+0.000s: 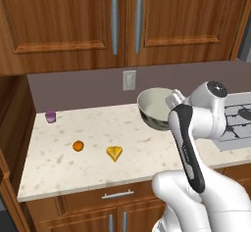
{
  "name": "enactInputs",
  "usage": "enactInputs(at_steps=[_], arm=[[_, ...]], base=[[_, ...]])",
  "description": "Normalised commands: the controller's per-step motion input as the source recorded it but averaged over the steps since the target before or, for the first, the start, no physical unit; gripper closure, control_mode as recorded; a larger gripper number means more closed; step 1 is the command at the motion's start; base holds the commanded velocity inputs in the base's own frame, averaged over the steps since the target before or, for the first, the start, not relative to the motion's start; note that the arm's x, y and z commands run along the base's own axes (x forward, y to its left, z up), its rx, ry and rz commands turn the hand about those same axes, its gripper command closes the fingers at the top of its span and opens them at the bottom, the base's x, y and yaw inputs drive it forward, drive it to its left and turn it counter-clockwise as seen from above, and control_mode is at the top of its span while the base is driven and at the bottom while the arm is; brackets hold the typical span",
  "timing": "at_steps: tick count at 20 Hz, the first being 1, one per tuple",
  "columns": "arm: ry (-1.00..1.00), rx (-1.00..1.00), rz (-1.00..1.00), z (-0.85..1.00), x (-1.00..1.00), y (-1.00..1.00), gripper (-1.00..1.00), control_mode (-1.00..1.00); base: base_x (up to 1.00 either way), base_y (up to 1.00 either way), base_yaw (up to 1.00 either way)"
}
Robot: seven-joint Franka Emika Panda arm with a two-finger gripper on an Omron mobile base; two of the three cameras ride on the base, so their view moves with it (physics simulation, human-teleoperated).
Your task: Pick both bowls and place them on the counter. Then place the tangerine in one bowl and place the cheese in the other bowl.
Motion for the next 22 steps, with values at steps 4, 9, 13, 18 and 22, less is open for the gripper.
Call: enactInputs(at_steps=[4,9,13,18,22], arm=[[0.04,0.01,0.01,-0.51,0.28,0.06,1.00,-1.00],[-0.05,0.00,0.05,-0.55,0.42,0.16,1.00,-1.00],[0.00,-0.04,0.03,-0.62,0.50,0.19,1.00,-1.00],[0.19,-0.01,0.05,-0.44,0.61,0.03,1.00,-1.00],[0.13,0.00,0.08,-0.46,0.54,0.08,1.00,-1.00]], base=[[0.00,0.00,0.00],[0.00,0.00,0.00],[0.00,0.00,0.00],[0.00,0.00,0.00],[0.00,0.00,0.00]])
